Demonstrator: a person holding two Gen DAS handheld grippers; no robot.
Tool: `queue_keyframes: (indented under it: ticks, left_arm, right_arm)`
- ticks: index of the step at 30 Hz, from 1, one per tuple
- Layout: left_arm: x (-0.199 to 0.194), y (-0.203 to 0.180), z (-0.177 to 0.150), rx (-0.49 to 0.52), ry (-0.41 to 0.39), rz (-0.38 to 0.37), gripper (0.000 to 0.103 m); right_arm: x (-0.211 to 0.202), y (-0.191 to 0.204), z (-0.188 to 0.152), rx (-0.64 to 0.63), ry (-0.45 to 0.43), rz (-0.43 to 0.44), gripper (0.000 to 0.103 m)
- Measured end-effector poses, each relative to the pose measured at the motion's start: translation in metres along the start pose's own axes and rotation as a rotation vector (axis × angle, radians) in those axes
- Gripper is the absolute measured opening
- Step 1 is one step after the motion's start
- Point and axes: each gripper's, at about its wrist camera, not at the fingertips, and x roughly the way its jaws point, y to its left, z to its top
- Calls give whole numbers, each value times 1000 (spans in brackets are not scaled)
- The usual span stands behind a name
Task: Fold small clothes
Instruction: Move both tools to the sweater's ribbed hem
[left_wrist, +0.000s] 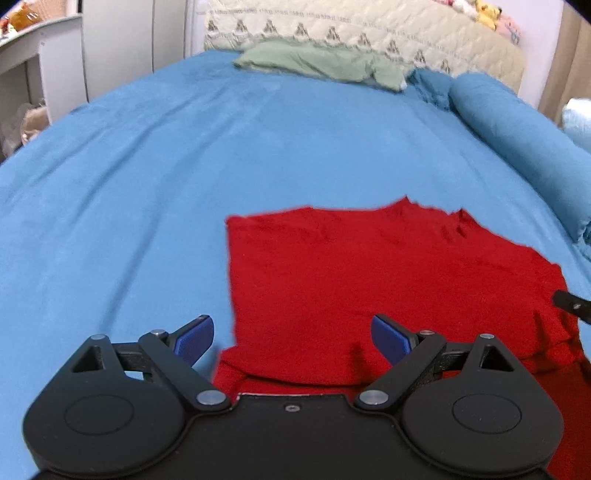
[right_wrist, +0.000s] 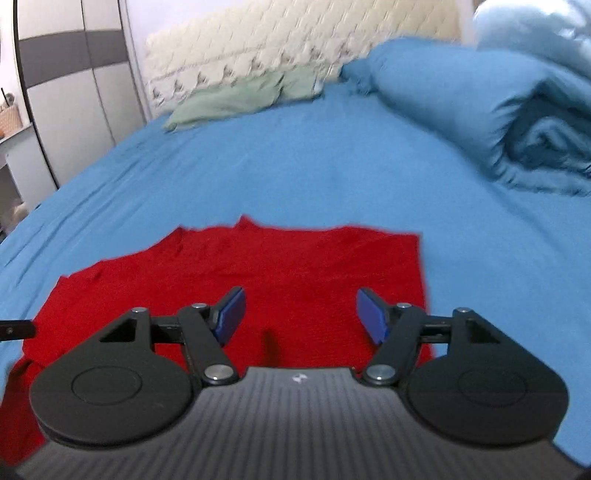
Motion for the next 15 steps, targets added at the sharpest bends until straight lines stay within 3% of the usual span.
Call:
queue_keyframes:
  ticks: [3, 5, 7, 12, 15]
  left_arm:
    - [21, -3, -5, 9, 73, 45, 94]
    - [28, 1, -10, 1, 108, 76, 95]
    - [22, 7, -15, -5, 93, 71, 95]
    - [-20, 18, -14, 60, 44, 187, 95]
    - [-60, 18, -16, 92, 23, 237, 97]
  right_arm:
    - [17, -10, -11, 34, 70, -64, 82]
    - [11, -19, -17, 65, 48, -65, 81]
    - [4, -23, -16, 73, 44, -88, 81]
    - [-40, -37, -5, 141, -28, -101, 82]
    - [-73, -34, 7, 102, -58, -77, 83]
